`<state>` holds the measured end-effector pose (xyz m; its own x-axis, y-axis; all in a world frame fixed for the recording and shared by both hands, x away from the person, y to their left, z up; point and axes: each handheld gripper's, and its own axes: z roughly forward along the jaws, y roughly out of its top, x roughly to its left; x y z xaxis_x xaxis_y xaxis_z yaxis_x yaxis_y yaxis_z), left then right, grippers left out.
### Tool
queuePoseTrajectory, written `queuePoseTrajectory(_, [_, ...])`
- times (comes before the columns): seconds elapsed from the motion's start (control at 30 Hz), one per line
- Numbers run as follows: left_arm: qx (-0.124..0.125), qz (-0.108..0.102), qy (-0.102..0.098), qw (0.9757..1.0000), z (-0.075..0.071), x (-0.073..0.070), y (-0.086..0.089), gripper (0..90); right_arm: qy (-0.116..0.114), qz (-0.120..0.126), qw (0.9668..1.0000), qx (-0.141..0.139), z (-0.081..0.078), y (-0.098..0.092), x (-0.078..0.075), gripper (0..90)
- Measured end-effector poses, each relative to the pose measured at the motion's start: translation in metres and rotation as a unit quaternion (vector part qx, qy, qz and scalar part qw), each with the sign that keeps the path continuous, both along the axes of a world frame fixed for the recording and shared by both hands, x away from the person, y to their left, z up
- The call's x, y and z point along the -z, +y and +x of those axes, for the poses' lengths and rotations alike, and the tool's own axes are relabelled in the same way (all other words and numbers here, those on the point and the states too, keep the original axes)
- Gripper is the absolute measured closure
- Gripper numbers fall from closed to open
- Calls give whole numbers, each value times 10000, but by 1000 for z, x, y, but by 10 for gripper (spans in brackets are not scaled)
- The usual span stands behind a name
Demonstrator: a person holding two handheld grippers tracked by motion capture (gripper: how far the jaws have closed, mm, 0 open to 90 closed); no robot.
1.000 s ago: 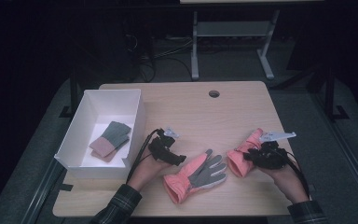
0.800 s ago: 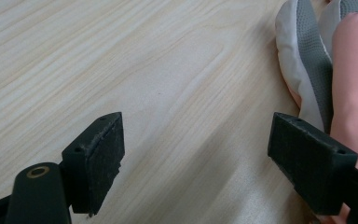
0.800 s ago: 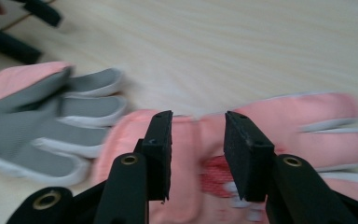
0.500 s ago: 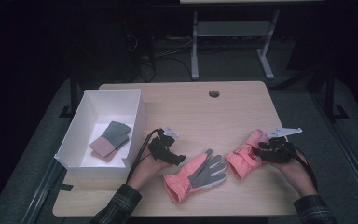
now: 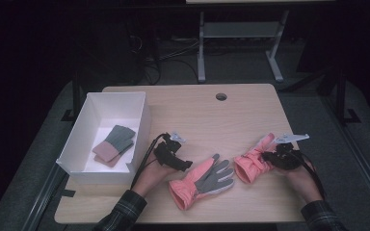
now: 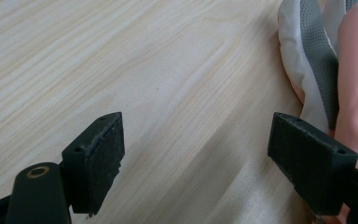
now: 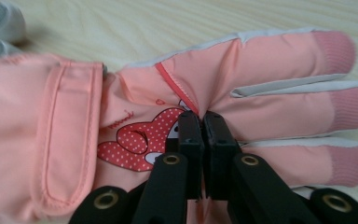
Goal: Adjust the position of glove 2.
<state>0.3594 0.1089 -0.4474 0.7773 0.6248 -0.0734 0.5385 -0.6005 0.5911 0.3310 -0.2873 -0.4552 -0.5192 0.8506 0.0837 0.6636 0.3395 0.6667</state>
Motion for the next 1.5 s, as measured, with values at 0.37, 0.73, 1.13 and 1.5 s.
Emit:
queuePoseTrajectory(0.37, [-32,-9,-35,10000,2,-1,2,184,-76,441,9990,-15,-15,3,-38,877])
queuePoseTrajectory(0.73, [-120,-64,-35,9999,3,0,3,184,-341,879,9950,-340,-27,1,-75,878])
queuePoseTrajectory(1.13, [-109,-36,-13,9999,3,0,2,184,-326,1253,9880,-845,-34,28,-90,878])
queuePoseTrajectory(1.5, [-119,-61,-17,9999,3,-2,3,184,-136,1494,9790,-1382,-44,80,-93,878])
